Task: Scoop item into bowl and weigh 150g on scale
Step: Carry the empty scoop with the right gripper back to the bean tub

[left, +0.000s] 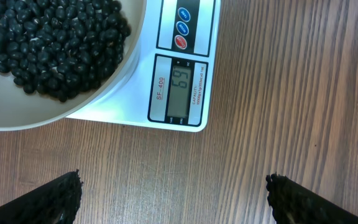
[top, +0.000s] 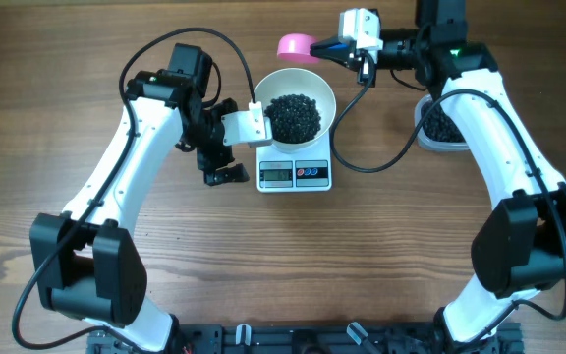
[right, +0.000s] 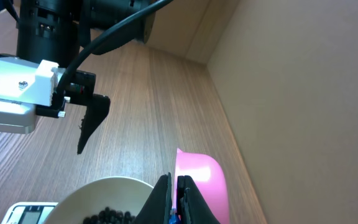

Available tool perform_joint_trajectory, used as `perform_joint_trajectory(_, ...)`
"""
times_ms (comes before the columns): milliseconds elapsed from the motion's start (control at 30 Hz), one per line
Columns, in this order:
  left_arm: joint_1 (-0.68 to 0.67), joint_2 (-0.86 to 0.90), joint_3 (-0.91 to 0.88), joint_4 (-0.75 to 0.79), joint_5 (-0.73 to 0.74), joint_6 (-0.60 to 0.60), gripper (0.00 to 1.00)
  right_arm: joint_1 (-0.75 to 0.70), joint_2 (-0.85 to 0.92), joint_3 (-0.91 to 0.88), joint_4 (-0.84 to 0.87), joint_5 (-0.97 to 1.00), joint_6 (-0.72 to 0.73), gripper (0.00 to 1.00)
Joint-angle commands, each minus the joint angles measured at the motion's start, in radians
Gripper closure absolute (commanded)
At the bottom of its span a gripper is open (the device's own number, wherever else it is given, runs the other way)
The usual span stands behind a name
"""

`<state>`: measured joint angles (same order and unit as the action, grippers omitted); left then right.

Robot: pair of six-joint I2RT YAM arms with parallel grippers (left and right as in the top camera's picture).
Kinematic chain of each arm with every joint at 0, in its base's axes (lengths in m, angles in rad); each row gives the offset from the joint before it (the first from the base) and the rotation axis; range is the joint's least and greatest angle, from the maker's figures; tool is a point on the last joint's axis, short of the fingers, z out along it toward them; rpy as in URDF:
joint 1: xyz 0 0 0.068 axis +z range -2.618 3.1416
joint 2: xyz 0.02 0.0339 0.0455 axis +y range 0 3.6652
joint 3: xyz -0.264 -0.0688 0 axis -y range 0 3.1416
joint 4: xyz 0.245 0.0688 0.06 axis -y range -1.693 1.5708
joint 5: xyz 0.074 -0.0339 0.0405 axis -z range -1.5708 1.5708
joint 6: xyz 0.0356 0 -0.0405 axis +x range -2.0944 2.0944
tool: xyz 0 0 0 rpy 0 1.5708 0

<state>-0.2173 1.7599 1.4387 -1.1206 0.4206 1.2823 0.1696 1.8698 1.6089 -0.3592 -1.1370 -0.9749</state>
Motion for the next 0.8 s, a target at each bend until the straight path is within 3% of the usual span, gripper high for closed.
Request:
perform_joint_trajectory(0, -0.003, 0.004, -0.006, -0.001, 0.024, 0.019, 0.00, 0.002, -0.020, 0.014, 0.007, 0.003, 0.056, 0.96)
perform_joint_trajectory(200, -0.003, 0.004, -0.006, -0.001, 0.024, 0.019, 0.00, -0.001, -0.013, 0.014, 0.014, 0.179, 0.470, 0.96)
perform_joint_trajectory(300, -0.003, 0.004, -0.006, -0.001, 0.024, 0.019, 0.00, -0.023, -0.014, 0.014, 0.019, 0.339, 0.793, 0.96)
perform_joint_trajectory(400, -0.003, 0.004, -0.006, -0.001, 0.024, 0.019, 0.00, -0.092, -0.014, 0.014, 0.051, 0.449, 0.998, 0.96)
perform_joint_trajectory(500, -0.003, 0.004, -0.006, -0.001, 0.024, 0.019, 0.00, -0.159, -0.027, 0.046, 0.002, 0.469, 1.062, 0.96)
perform_joint_trajectory(767, -0.003, 0.004, -0.006, -0.001, 0.024, 0.019, 0.00, -0.344, -0.042, 0.193, -0.385, 0.926, 0.996, 0.96)
